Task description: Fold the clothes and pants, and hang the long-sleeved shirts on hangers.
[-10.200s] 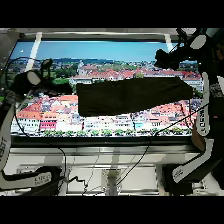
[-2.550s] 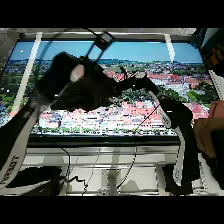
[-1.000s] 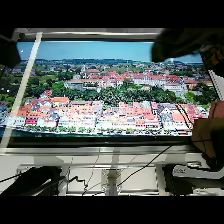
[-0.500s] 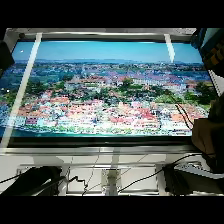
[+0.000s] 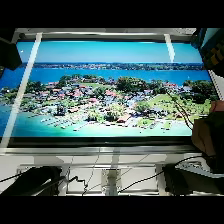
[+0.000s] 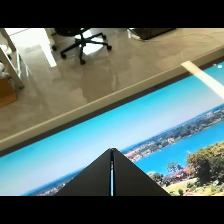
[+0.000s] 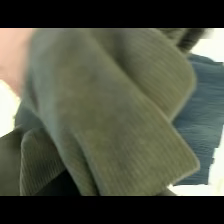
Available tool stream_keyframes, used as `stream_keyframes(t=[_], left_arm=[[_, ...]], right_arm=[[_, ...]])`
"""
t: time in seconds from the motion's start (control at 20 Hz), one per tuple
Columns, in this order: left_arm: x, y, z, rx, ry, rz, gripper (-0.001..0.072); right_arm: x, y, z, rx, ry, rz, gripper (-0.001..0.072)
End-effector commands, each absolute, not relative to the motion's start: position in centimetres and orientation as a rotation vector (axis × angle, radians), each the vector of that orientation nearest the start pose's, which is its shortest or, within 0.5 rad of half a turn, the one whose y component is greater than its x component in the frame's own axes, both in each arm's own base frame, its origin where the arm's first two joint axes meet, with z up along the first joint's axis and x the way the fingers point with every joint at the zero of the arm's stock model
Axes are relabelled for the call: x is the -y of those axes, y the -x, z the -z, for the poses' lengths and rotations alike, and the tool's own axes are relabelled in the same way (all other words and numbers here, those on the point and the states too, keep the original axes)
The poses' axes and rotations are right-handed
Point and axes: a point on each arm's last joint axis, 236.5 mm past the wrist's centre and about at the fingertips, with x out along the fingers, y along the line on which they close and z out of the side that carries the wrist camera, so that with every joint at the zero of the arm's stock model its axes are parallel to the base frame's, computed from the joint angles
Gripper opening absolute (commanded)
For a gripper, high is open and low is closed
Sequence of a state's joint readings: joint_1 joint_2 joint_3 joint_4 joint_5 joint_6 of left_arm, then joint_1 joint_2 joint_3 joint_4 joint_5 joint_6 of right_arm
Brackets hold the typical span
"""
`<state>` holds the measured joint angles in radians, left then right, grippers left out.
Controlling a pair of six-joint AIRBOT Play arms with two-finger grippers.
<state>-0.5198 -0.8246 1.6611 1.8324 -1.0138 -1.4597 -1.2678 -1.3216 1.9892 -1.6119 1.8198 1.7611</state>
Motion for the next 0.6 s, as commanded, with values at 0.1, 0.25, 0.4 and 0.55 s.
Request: stream_keyframes(t=[0.1, 0.25, 0.4, 0.55], left_arm=[[11.8, -31.0, -43.1, -0.111, -0.309, 0.315, 0.0022], [11.8, -31.0, -43.3, -0.103, -0.308, 0.316, 0.0022], [11.8, -31.0, -43.2, -0.108, -0.309, 0.315, 0.0022], [11.7, -31.5, -42.8, -0.121, -0.322, 0.303, 0.0022]], right_arm=[[35.6, -3.9, -23.4, -0.916, -0.871, 1.443, 0.0338], [36.3, -2.7, -23.6, -0.884, -0.875, 1.477, 0.0685], [36.6, -5.3, -23.1, -0.872, -0.879, 1.356, 0.0531], [36.1, -11.1, -23.2, -0.815, -0.885, 1.141, 0.0061]])
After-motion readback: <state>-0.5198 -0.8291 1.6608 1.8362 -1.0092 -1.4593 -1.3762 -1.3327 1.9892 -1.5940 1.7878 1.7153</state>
